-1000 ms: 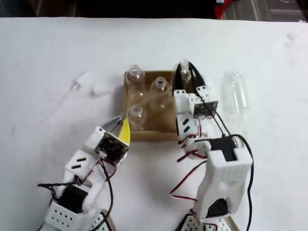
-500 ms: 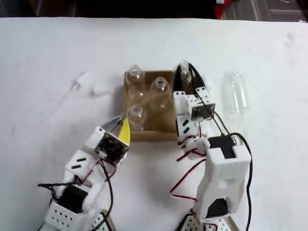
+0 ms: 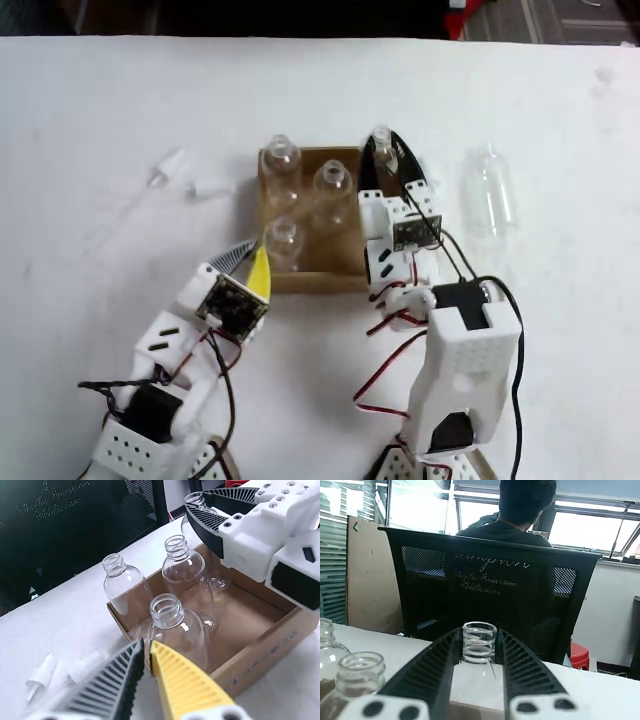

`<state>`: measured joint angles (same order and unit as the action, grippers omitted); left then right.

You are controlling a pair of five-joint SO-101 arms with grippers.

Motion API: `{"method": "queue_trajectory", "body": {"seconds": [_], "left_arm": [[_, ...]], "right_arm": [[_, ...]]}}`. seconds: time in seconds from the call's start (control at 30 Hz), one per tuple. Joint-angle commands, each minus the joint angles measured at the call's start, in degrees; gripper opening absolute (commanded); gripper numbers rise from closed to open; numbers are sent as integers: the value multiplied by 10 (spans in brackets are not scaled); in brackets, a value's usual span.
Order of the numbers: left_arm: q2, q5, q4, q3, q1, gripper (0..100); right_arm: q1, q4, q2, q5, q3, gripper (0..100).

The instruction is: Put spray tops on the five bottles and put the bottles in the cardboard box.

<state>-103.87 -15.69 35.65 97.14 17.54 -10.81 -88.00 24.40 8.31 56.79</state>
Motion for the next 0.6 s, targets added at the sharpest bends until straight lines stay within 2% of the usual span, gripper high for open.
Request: {"method": "queue_trajectory", "body": {"seconds": [0.0,0.1,0.57], "left_arm": [[-8,0,-4,-3,7,24],[-8,0,-4,-3,7,24],[-8,0,-4,-3,7,24]], "right_arm": [[-6,19,-4,9,-17,117],[-7,31,-4,9,-17,149],[-19,30,-8,9,-11,148]]}}
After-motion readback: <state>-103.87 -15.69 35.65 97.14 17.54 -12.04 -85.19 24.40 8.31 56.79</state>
